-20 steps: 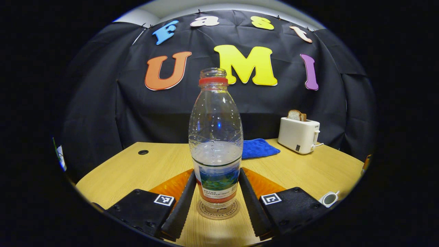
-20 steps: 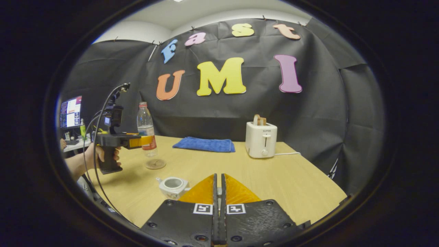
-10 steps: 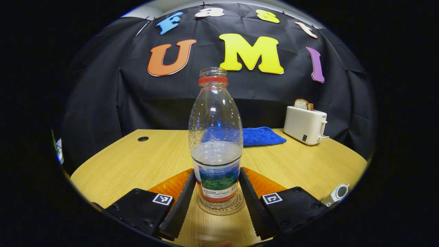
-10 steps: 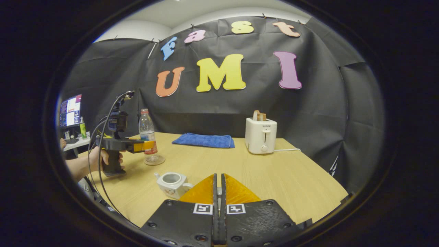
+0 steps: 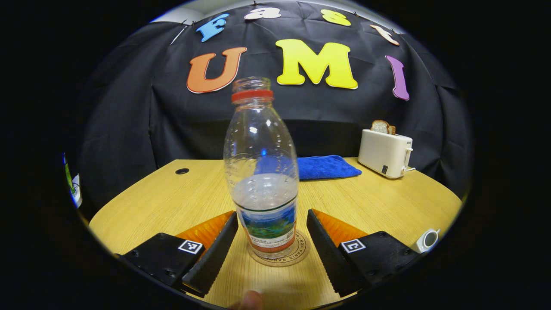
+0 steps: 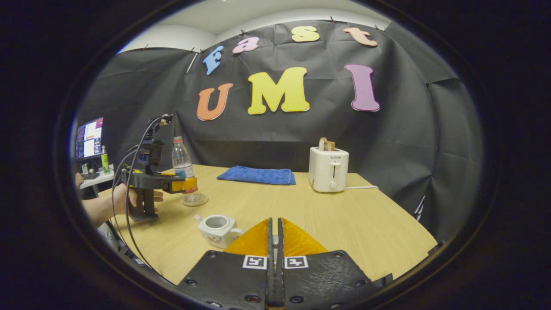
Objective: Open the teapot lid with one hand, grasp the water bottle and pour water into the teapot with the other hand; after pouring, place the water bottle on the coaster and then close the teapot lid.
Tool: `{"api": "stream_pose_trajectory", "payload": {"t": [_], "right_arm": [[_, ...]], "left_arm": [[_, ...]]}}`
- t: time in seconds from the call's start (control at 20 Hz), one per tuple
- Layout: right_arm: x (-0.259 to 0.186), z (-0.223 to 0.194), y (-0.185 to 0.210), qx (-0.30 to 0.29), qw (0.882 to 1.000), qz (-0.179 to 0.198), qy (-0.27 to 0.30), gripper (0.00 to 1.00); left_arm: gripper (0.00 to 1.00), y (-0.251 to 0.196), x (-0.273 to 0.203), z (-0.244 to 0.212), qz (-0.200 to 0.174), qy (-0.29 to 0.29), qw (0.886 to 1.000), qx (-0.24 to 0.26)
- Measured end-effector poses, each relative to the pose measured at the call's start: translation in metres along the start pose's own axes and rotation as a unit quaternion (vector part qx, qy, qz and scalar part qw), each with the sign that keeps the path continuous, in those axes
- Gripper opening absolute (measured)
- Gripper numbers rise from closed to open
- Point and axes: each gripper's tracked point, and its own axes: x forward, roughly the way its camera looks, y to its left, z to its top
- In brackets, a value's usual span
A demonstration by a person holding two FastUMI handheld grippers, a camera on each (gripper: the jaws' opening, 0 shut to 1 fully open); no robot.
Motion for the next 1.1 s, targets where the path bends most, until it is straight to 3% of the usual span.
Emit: {"api": "stream_pose_trajectory", "payload": {"t": [0.4, 0.8, 1.1], "right_arm": [[0.017, 0.022, 0.036, -0.015, 0.999, 0.035, -0.02, 0.0], [0.059, 0.039, 0.093, -0.021, 0.994, 0.102, -0.041, 0.01], [0.081, 0.014, 0.116, -0.027, 0.992, 0.123, -0.024, 0.0]], "left_arm": [[1.0, 0.011, -0.064, -0.018, 0.005, 0.02, 1.0, -0.011], [1.0, 0.06, -0.16, -0.002, 0.071, -0.051, 0.996, -0.001], [1.0, 0.074, -0.194, 0.005, 0.097, -0.082, 0.992, 0.011]]}}
